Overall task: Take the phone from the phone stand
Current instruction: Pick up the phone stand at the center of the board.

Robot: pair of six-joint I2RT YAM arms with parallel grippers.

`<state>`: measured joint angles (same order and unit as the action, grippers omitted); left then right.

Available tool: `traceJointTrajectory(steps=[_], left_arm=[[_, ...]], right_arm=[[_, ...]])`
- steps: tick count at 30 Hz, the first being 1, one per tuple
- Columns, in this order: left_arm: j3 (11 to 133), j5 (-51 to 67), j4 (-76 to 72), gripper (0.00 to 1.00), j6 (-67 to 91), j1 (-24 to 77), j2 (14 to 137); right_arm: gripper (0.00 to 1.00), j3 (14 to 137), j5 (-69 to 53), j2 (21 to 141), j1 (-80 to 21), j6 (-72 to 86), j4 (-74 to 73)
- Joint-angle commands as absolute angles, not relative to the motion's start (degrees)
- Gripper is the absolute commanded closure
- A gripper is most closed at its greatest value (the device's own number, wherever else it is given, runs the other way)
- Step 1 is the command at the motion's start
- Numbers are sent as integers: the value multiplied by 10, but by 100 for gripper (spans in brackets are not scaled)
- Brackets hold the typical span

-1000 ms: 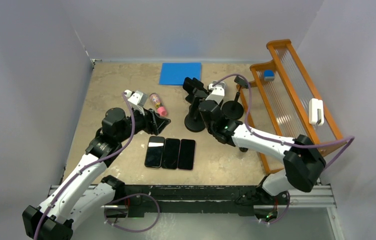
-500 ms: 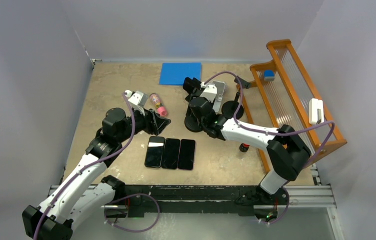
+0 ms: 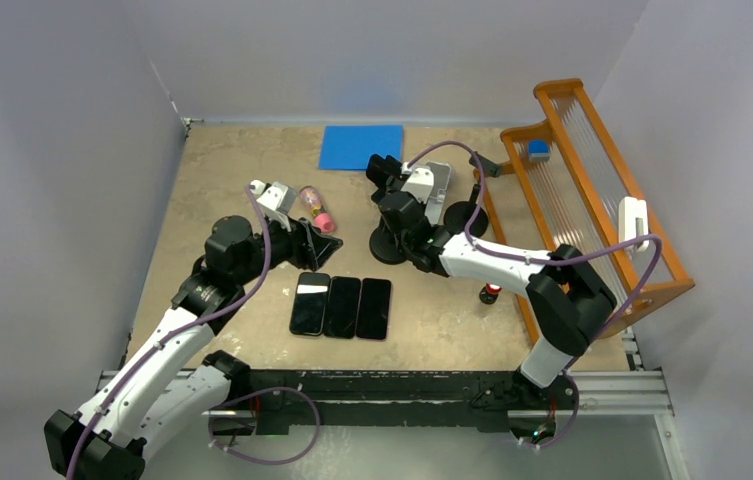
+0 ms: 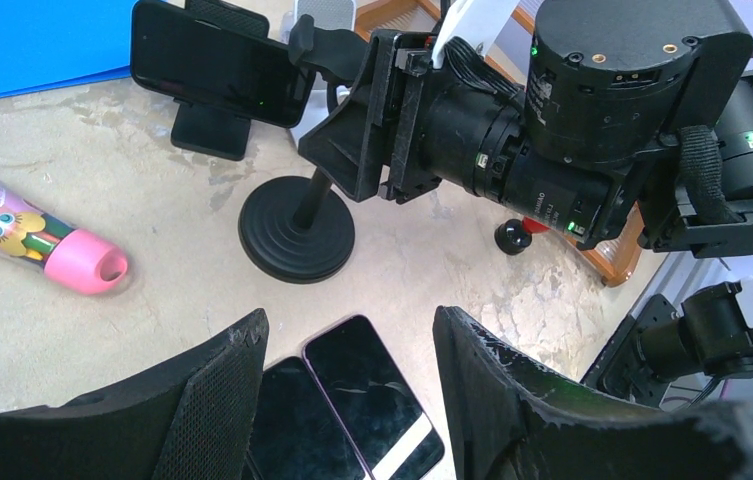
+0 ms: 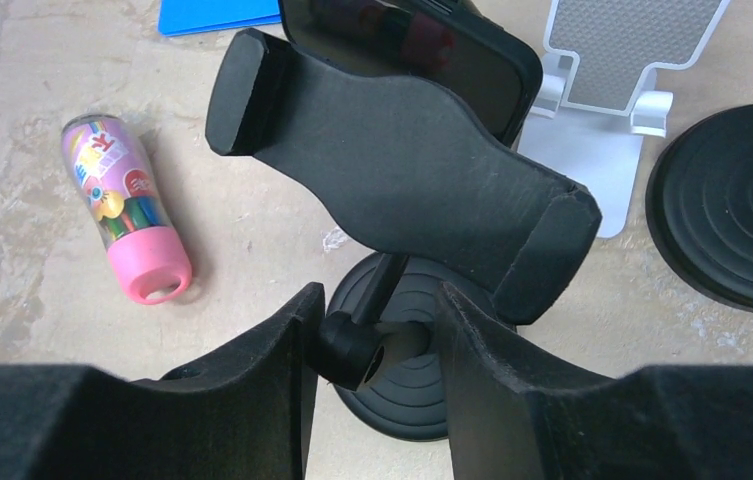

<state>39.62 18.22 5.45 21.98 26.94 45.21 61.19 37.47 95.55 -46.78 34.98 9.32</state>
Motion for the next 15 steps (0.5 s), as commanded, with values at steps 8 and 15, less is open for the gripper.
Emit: traceJointTrajectory(steps=[8, 15], left_arm=[[405, 184, 40, 40, 228, 273, 447], [405, 184, 39, 40, 228, 273, 447]], right_arm=[[69, 642, 399, 949, -465, 320, 105], [95, 634, 401, 921, -465, 308, 100]])
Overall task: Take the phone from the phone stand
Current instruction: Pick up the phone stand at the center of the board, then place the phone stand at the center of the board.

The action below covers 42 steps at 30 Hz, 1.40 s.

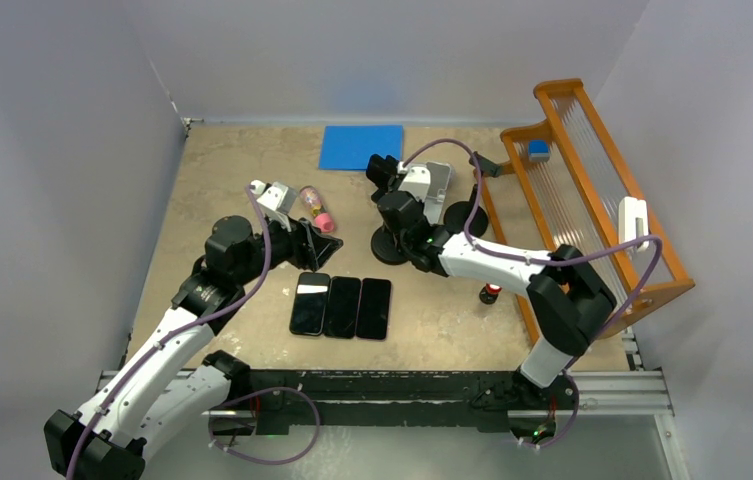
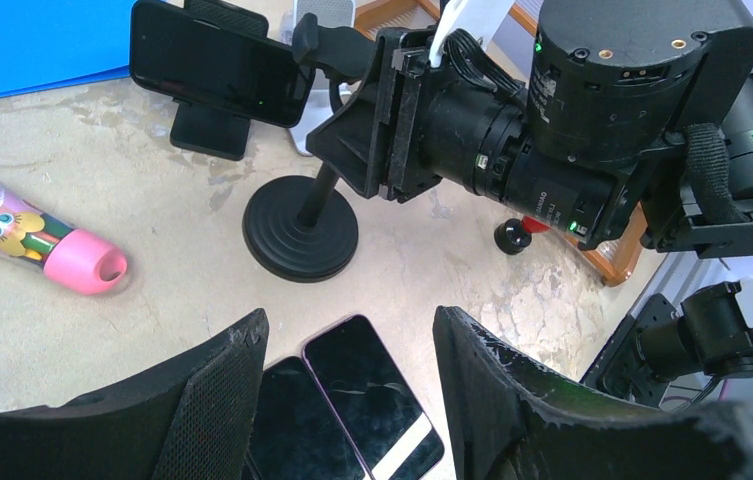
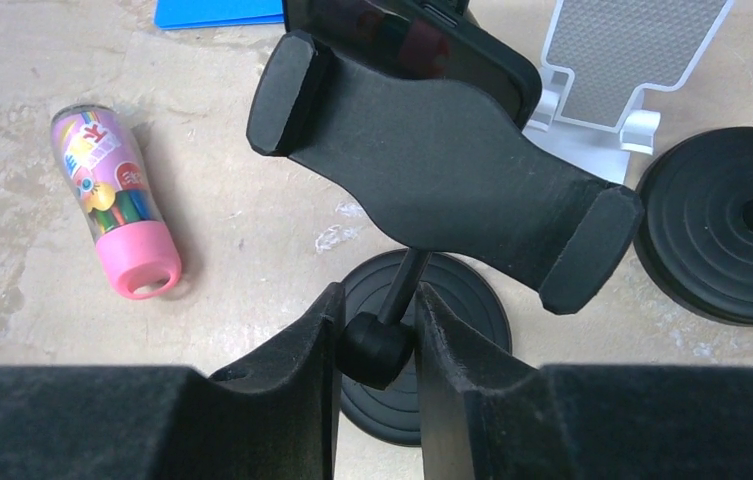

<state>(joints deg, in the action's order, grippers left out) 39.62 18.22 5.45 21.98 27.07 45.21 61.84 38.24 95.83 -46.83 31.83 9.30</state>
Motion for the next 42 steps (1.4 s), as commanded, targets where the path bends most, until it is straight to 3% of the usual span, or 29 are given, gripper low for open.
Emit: traceJointTrajectory(steps=[1, 20, 42], left_arm=[[405, 184, 39, 40, 228, 273, 447], [405, 190, 38, 40, 230, 274, 448], [404, 191, 36, 40, 231, 282, 447]], right_arm=[[99, 632, 402, 912, -465, 307, 99], [100, 518, 483, 706, -459, 298, 8], [100, 439, 557, 671, -373, 374, -29]])
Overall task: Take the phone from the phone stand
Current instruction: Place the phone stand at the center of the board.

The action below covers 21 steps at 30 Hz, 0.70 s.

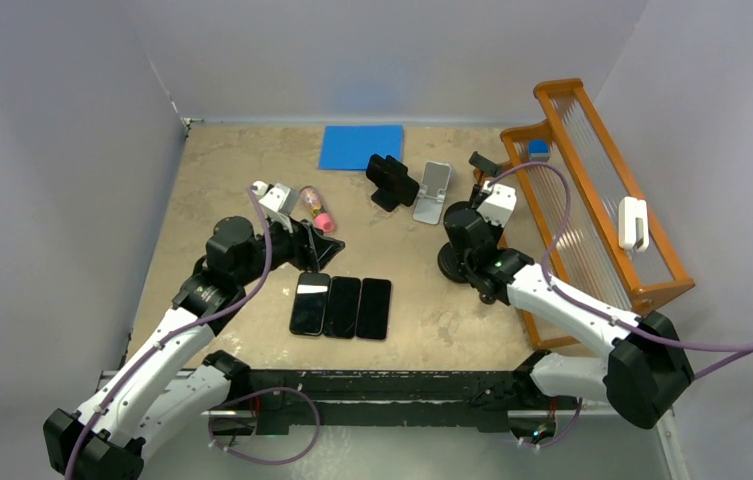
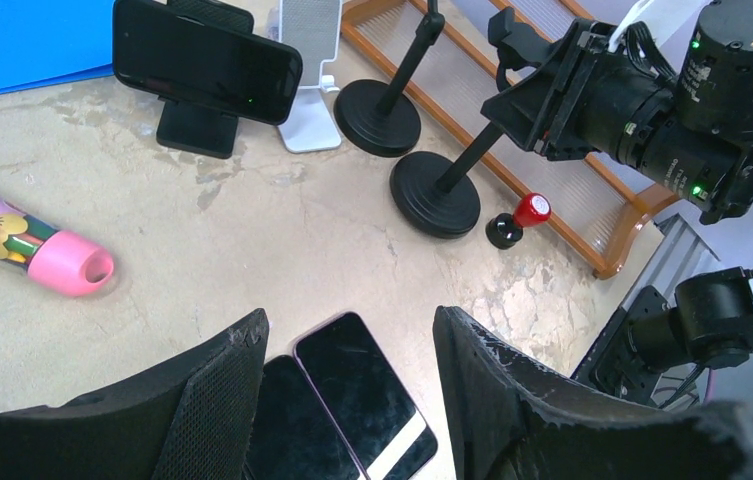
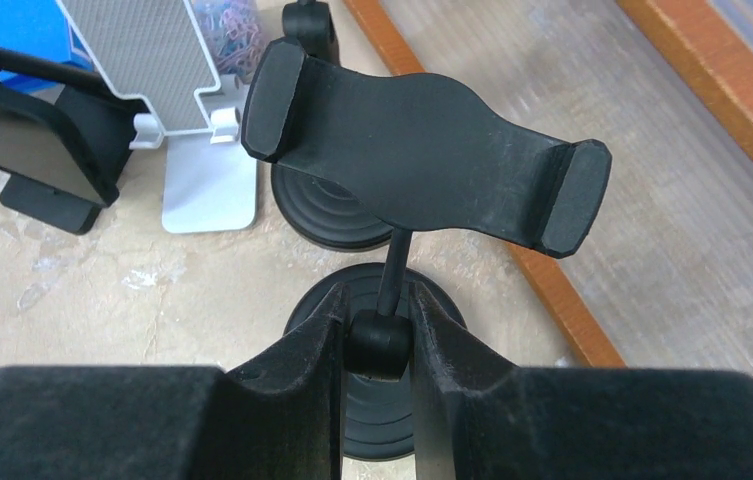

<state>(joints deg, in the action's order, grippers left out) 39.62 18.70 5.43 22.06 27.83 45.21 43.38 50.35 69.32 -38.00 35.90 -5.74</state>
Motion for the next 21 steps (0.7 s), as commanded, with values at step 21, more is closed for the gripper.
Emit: traceJointTrajectory(steps=[21], left_arm=[[404, 189, 38, 40, 231, 291, 449]], right_arm=[[100, 432, 569, 686, -334, 377, -21]])
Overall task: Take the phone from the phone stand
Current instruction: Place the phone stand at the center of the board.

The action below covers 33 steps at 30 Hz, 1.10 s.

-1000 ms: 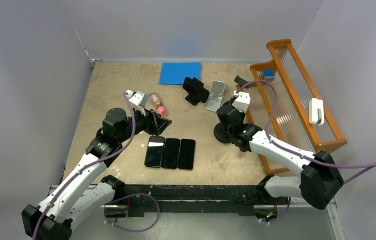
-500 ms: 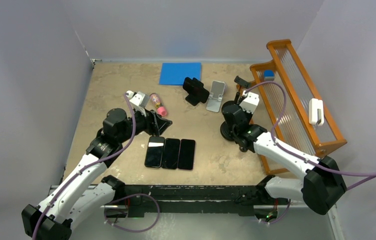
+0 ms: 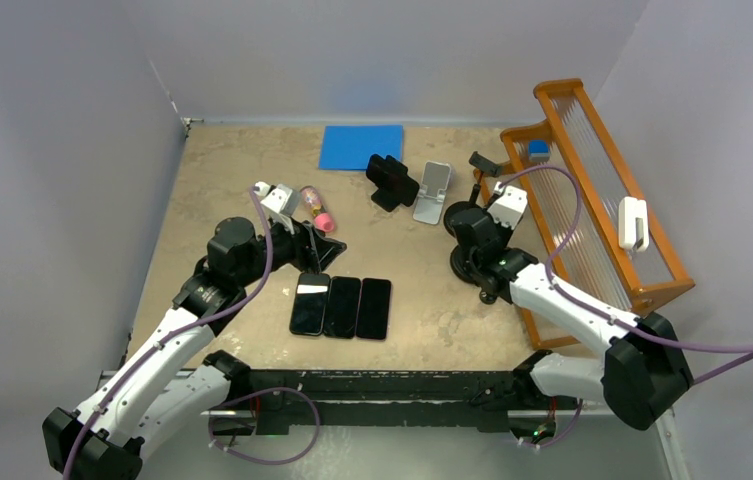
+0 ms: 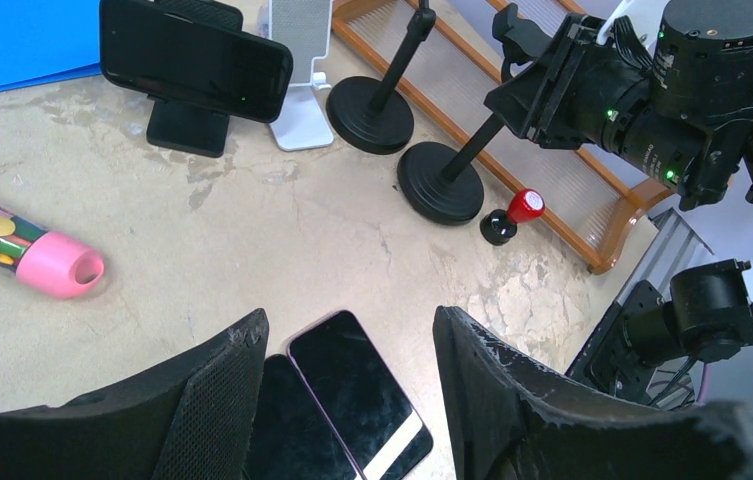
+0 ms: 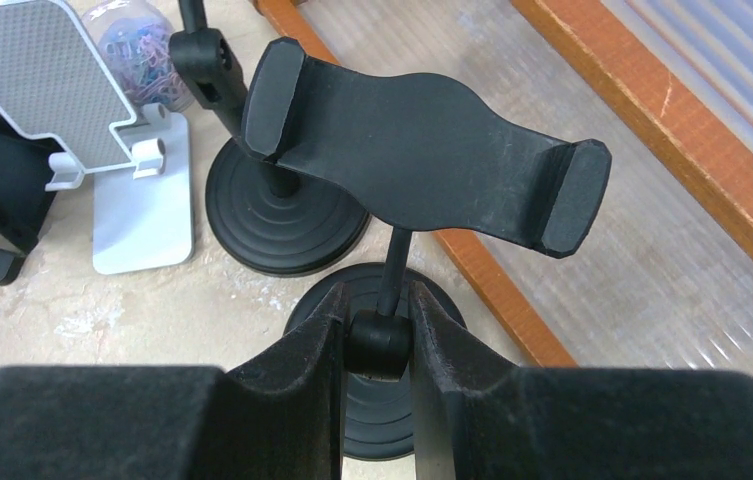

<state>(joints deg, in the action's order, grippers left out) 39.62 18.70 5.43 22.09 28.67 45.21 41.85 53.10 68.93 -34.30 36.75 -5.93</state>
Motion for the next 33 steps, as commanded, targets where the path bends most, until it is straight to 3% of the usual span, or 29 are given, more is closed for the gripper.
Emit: traceJointTrajectory(steps=[1, 12, 18, 22, 33], left_arm=[[404, 189, 38, 40, 232, 291, 449], [404, 190, 37, 40, 231, 293, 449], [404, 190, 37, 40, 230, 294, 449], [404, 190, 37, 40, 230, 295, 450], [404, 188, 38, 40, 230, 298, 451]], right_arm=[[100, 432, 566, 689, -332, 377, -20], [99, 430, 546, 717, -325, 379, -14], [69, 428, 534, 720, -325, 383, -12], [56, 428, 528, 719, -325, 382, -12], [41, 428, 522, 710, -325, 384, -17]])
